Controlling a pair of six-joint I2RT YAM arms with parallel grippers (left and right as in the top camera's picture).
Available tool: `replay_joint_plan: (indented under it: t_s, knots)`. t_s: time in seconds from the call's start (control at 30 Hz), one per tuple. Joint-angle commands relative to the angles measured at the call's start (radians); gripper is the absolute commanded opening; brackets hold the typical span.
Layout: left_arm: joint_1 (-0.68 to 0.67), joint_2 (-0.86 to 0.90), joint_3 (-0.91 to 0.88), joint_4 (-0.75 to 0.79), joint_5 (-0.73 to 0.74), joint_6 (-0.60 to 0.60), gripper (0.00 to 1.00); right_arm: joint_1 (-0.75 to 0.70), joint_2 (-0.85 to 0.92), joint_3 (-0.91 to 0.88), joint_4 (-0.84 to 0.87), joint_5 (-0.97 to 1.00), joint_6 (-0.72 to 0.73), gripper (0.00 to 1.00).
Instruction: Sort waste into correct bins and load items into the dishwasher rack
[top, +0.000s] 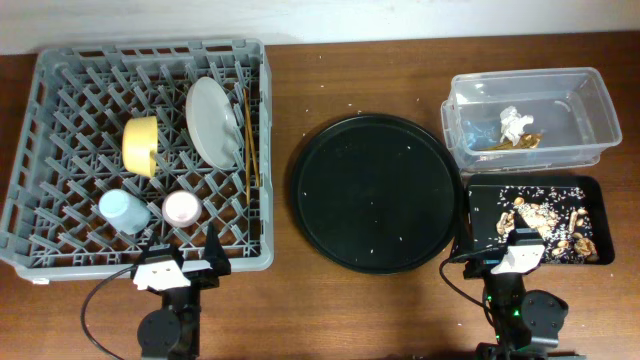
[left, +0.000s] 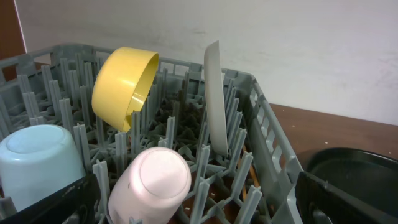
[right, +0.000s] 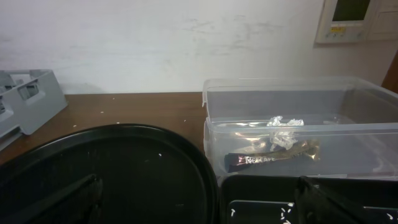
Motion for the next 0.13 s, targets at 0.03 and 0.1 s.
replay_joint_plan:
  t_s: [0.03, 0.1]
  knots:
    - [-0.004, -0.004, -0.005, 0.001, -0.007, 0.016, 0.99, 0.009, -0.010, -0.007, -0.003, -0.016, 0.000, 0.98]
    - [-0.004, -0.004, -0.005, 0.001, -0.007, 0.016, 0.99, 0.009, -0.010, -0.007, -0.003, -0.016, 0.000, 0.98]
